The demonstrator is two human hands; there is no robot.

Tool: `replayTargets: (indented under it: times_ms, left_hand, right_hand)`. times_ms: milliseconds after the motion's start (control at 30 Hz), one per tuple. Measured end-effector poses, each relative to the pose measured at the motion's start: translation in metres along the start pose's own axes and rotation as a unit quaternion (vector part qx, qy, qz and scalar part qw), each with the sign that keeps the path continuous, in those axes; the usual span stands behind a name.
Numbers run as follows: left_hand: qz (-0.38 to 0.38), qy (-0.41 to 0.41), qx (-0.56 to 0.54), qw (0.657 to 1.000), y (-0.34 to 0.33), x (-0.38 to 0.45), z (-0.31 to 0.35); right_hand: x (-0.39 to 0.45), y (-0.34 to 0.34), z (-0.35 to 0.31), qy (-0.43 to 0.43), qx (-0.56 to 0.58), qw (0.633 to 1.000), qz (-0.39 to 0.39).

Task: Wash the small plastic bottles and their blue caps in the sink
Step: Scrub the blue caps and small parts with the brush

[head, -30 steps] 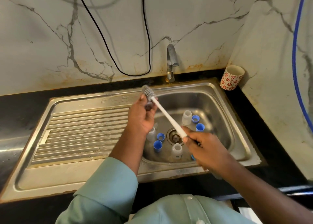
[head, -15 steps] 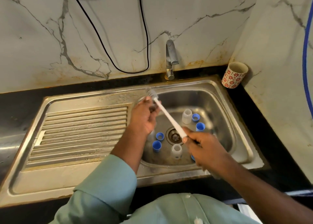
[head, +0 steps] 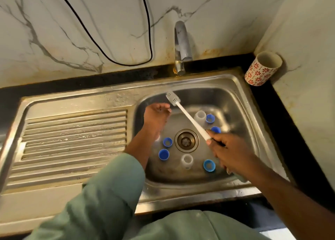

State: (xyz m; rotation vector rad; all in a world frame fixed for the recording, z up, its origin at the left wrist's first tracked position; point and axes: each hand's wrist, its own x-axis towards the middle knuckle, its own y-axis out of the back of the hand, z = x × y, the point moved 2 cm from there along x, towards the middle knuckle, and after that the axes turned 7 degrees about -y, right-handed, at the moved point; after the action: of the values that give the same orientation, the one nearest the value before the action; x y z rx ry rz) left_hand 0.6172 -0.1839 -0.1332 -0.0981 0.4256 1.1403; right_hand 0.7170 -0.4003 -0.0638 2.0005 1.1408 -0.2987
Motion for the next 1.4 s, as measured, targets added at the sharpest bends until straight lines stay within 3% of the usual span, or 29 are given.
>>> replayTargets:
  times_ms: [67, 133, 200, 233, 333, 400, 467, 567, 633, 800, 900, 967, 1033, 1100, 1167, 1200, 1267, 1333, 1400]
  left_hand:
    - [-0.04, -0.055, 0.181, 0.981, -0.012, 0.023, -0.014]
    - [-0.102, -0.086, 0.362, 0.923, -0.027, 0.044, -0.029]
    - [-0.179, -0.081, 0.457, 0.868, -0.038, 0.061, -0.04]
    - [-0.199, -0.066, 0.465, 0.86, -0.04, 0.066, -0.047]
    - [-0.193, -0.024, 0.406, 0.893, -0.045, 0.081, -0.065]
    - [-0.223, -0.06, 0.454, 0.861, -0.048, 0.086, -0.072]
    - [-0.248, -0.095, 0.533, 0.803, -0.054, 0.096, -0.082]
    - [-0.222, -0.164, 0.549, 0.789, -0.066, 0.091, -0.083]
    - [-0.243, -0.152, 0.543, 0.789, -0.083, 0.074, -0.091]
    - [-0.316, -0.026, 0.544, 0.777, -0.109, 0.042, -0.133]
    - [-0.331, -0.055, 0.61, 0.718, -0.107, 0.042, -0.147]
    - [-0.294, -0.046, 0.583, 0.756, -0.106, 0.045, -0.146]
    - [-0.238, 0.001, 0.514, 0.824, -0.106, 0.048, -0.133]
    - [-0.151, 0.047, 0.376, 0.913, -0.099, 0.048, -0.112]
    - [-0.071, 0.088, 0.164, 0.98, -0.083, 0.042, -0.087]
    - [-0.018, 0.129, 0.018, 0.991, -0.07, 0.036, -0.074]
    - [0.049, 0.177, -0.226, 0.957, -0.045, 0.023, -0.052]
    - [0.051, 0.179, -0.336, 0.923, -0.023, 0.006, -0.034]
    - [0.033, 0.171, -0.364, 0.915, -0.011, -0.01, -0.019]
  right_hand:
    - [0.01, -0.004, 0.007, -0.022, -0.003, 1.0, -0.012]
    - [0.025, -0.007, 0.011, -0.036, 0.002, 0.999, -0.01]
    - [0.036, -0.01, 0.015, -0.046, 0.008, 0.999, -0.007]
    - [0.039, -0.012, 0.017, -0.049, 0.007, 0.999, -0.006]
    - [0.05, -0.015, 0.022, -0.061, 0.006, 0.998, -0.009]
    - [0.052, -0.015, 0.026, -0.07, 0.014, 0.997, -0.011]
    - [0.053, -0.014, 0.031, -0.079, 0.015, 0.997, -0.018]
    - [0.051, -0.012, 0.034, -0.078, 0.021, 0.996, -0.024]
    - [0.051, -0.011, 0.037, -0.077, 0.035, 0.996, -0.025]
    - [0.05, -0.01, 0.047, -0.081, 0.048, 0.995, -0.02]
    - [0.049, -0.008, 0.052, -0.082, 0.044, 0.996, -0.016]
    - [0.047, -0.004, 0.056, -0.07, 0.039, 0.997, -0.016]
    - [0.043, 0.002, 0.059, -0.058, 0.024, 0.998, -0.018]
    - [0.037, 0.01, 0.063, -0.04, 0.006, 0.999, -0.017]
    - [0.028, 0.02, 0.067, -0.018, -0.015, 1.0, -0.01]
    - [0.023, 0.026, 0.07, -0.007, -0.031, 0.999, -0.004]
    - [0.012, 0.037, 0.072, 0.021, -0.057, 0.998, 0.005]
    - [-0.001, 0.044, 0.071, 0.054, -0.082, 0.995, 0.0]
    - [-0.011, 0.045, 0.066, 0.101, -0.115, 0.988, -0.005]
